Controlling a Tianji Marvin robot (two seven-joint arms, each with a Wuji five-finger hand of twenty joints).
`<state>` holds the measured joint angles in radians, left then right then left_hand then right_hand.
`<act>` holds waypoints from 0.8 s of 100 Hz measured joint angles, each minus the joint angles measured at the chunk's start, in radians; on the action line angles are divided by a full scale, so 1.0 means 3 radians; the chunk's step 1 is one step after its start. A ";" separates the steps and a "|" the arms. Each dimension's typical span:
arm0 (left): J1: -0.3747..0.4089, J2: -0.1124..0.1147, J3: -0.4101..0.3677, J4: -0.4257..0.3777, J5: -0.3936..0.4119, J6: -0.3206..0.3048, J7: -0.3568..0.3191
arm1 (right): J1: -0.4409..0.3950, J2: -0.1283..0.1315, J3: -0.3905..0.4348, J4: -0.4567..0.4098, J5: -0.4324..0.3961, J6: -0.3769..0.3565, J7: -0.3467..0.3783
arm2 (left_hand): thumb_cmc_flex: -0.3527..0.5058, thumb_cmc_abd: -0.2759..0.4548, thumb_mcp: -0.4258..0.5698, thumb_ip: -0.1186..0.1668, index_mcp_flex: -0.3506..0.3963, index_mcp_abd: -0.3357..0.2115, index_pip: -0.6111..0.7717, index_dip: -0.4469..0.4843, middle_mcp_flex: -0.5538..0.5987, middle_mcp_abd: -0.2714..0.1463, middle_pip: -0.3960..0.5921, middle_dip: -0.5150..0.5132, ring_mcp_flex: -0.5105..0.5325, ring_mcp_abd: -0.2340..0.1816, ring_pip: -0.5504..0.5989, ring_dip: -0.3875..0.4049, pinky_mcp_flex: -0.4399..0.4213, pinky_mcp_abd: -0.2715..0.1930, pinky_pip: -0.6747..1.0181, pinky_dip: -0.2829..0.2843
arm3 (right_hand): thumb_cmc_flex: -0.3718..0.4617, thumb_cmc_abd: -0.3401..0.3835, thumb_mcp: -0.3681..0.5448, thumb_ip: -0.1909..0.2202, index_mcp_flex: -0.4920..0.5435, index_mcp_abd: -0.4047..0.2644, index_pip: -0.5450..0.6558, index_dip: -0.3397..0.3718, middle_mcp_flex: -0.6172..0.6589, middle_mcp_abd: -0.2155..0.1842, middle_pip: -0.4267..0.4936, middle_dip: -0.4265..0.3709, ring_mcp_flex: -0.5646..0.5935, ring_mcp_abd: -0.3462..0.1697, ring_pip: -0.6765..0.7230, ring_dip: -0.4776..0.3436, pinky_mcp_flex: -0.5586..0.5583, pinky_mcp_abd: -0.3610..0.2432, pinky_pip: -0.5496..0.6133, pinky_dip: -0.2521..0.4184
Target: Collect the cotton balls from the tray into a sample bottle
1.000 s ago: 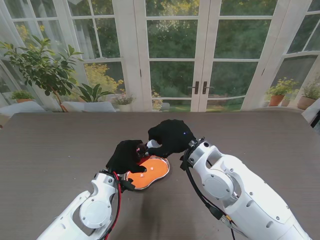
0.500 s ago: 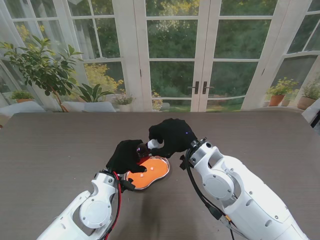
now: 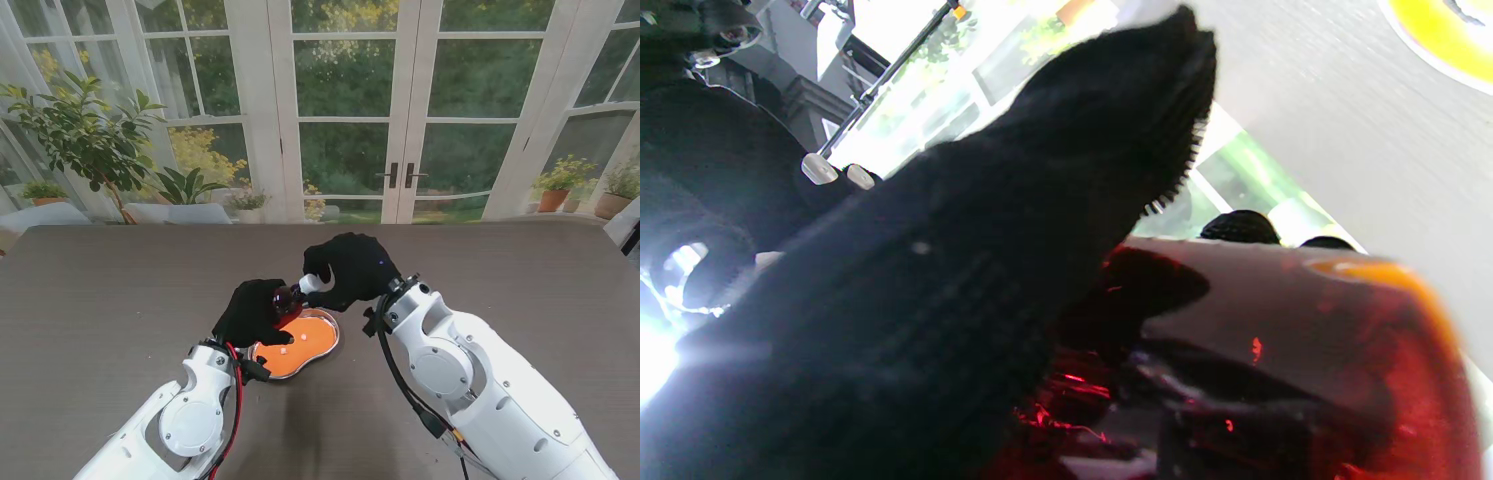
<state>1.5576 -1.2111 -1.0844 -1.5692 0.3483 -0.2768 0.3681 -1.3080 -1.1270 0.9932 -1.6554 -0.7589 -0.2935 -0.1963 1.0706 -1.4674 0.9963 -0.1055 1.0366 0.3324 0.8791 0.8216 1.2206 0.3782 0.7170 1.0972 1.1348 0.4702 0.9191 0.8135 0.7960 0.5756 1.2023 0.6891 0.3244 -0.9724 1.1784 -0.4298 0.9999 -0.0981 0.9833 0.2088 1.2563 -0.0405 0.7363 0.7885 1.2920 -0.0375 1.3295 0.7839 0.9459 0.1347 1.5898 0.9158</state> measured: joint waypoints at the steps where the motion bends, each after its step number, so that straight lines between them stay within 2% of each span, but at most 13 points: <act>1: 0.0000 0.0000 0.0000 0.0001 0.0000 0.0000 0.0000 | 0.0001 0.0000 -0.0001 0.0002 0.0001 -0.0001 -0.0002 | 0.0000 0.0000 0.0000 0.0000 0.0000 0.0000 0.0000 0.0000 0.0000 0.0000 0.0000 0.0000 0.0000 0.0000 0.0000 0.0000 0.0000 0.0000 0.0000 0.0000 | 0.0000 0.0000 0.0000 0.0000 0.0000 0.0000 0.0000 0.0000 0.0000 0.0000 0.0000 0.0001 0.0000 0.0000 0.0000 0.0000 0.0000 0.0000 0.0000 0.0000; 28: 0.0006 0.0001 -0.0005 0.0004 -0.0006 0.0013 0.0001 | 0.0005 -0.0009 -0.0003 0.0021 -0.0003 0.0050 -0.0033 | 0.0000 0.0000 0.0000 0.0000 0.0000 0.0001 0.0000 0.0000 0.0000 0.0000 0.0000 0.0000 0.0001 0.0000 0.0000 0.0000 0.0000 0.0001 0.0000 0.0000 | 0.0000 0.0000 0.0001 -0.0003 -0.0032 0.0000 0.0063 0.0000 0.0000 -0.0002 0.0005 0.0024 0.0000 -0.0002 0.0000 0.0000 0.0005 0.0000 0.0000 -0.0031; 37: 0.0009 0.0000 -0.0013 -0.0005 -0.0006 0.0019 0.0004 | -0.0025 -0.0017 0.0062 -0.0008 -0.0008 0.0127 -0.0002 | 0.0000 0.0000 0.0000 0.0000 0.0000 0.0002 0.0000 0.0000 0.0000 0.0000 0.0000 0.0000 0.0001 0.0000 0.0000 0.0000 0.0001 0.0002 0.0000 0.0000 | -0.0001 0.0000 0.0001 -0.0070 -0.0032 0.0000 0.0068 0.0000 0.0000 -0.0002 0.0006 0.0024 0.0000 -0.0003 0.0000 0.0000 0.0006 0.0000 0.0000 -0.0031; 50: 0.0034 0.0001 -0.0041 -0.0033 0.0020 0.0019 0.0005 | -0.0042 -0.0014 0.0179 -0.0040 -0.0045 0.0299 0.0084 | 0.0000 0.0000 0.0000 0.0000 0.0000 0.0002 0.0000 0.0000 0.0000 0.0000 0.0000 0.0000 0.0001 0.0000 0.0000 0.0000 0.0001 0.0002 0.0000 0.0000 | 0.0020 0.0001 0.0001 -0.0071 -0.0043 0.0000 0.0068 0.0000 0.0000 -0.0003 0.0006 0.0024 0.0000 -0.0003 0.0000 0.0000 0.0006 0.0000 0.0000 -0.0032; 67: 0.0084 0.0003 -0.0097 -0.0095 0.0063 0.0019 0.0015 | 0.0009 0.0044 0.0268 -0.0007 -0.0239 0.0383 0.0332 | 0.0000 0.0000 0.0000 0.0000 0.0000 0.0002 0.0000 0.0000 0.0000 0.0000 0.0000 0.0000 0.0001 0.0000 0.0000 0.0000 0.0001 0.0002 0.0000 0.0000 | 0.0027 0.0002 0.0002 -0.0071 -0.0050 0.0000 0.0068 0.0000 0.0000 -0.0003 0.0006 0.0024 0.0000 -0.0003 0.0000 0.0000 0.0003 0.0000 0.0000 -0.0032; 80: 0.0102 0.0007 -0.0122 -0.0126 0.0079 0.0021 0.0022 | 0.0130 0.0090 0.0248 0.0208 -0.0370 0.0387 0.0407 | 0.0000 0.0000 0.0000 0.0000 0.0000 0.0002 0.0000 0.0000 0.0000 0.0000 0.0000 0.0000 0.0001 0.0000 0.0000 0.0000 0.0001 0.0002 0.0000 0.0000 | 0.0050 0.0003 0.0002 -0.0071 -0.0079 0.0001 0.0069 0.0000 0.0000 -0.0003 0.0007 0.0024 0.0000 -0.0003 0.0000 0.0000 0.0001 0.0000 0.0000 -0.0032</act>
<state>1.5882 -1.2090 -1.1209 -1.6069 0.3720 -0.2704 0.3747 -1.2690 -1.1001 1.0678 -1.5930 -0.8698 -0.1774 -0.0741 1.0704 -1.4674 0.9964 -0.1055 1.0366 0.3331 0.8791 0.8216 1.2206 0.3782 0.7170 1.0972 1.1351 0.4702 0.9191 0.8135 0.7963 0.5762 1.2023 0.6891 0.3393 -0.9716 1.1789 -0.4511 0.9761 -0.0979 1.0039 0.2088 1.2564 -0.0414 0.7382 0.7956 1.2920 -0.0384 1.3295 0.7840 0.9461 0.1347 1.5899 0.9062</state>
